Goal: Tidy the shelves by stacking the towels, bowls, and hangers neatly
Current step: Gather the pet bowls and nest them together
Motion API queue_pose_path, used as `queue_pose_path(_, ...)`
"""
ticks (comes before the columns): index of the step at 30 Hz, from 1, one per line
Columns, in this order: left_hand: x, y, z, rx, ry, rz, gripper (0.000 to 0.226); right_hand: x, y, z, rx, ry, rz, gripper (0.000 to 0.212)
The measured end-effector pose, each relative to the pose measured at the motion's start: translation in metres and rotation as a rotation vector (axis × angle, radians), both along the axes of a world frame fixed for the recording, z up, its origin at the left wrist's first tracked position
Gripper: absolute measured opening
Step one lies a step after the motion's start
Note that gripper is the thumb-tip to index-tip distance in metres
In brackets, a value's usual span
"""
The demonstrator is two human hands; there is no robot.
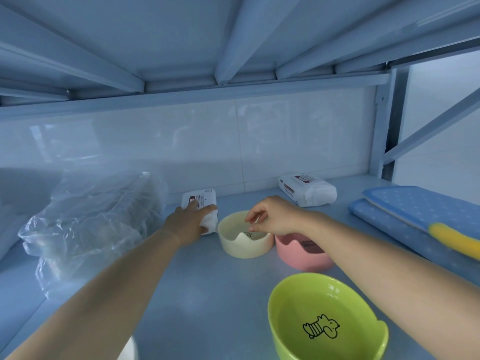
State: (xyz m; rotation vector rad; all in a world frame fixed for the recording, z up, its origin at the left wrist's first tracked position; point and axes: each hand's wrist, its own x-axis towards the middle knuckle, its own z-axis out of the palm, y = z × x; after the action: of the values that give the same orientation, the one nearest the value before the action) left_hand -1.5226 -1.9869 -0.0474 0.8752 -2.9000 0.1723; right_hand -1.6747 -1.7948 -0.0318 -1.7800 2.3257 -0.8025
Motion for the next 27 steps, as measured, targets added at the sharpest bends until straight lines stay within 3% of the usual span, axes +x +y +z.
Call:
queue_pose_path(4, 0.0, 0.0, 0.015, 0.032, 0.209, -0.033, 0.049, -0.007, 0.002, 0.004, -0.066, -0.005, -0.01, 0.023)
queue_pose_path(8, -0.002, 0.011, 0.034, 0.097, 0.463, -0.029, 0.042, -0.01, 0.003, 0.004, -0.17, -0.007, -0.051, 0.04)
queue_pose_path(14, -0.026, 0.062, 0.058, -0.036, 0.617, -0.306, 0.042, -0.017, 0.006, 0.015, -0.303, 0.044, -0.078, 0.08)
queue_pose_path(18, -0.055, 0.103, 0.069, -0.077, 0.591, -0.443, 0.048, -0.032, 0.019, 0.021, -0.43, 0.004, -0.155, 0.101)
queue_pose_path(23, -0.088, 0.131, 0.066, -0.009, 0.58, -0.513, 0.045, -0.057, 0.05, 0.013, -0.554, -0.153, -0.286, 0.08)
queue_pose_path(27, -0.1, 0.129, 0.06, 0.078, 0.436, -0.577, 0.085, -0.074, 0.069, 0.0, -0.567, -0.194, -0.325, 0.07)
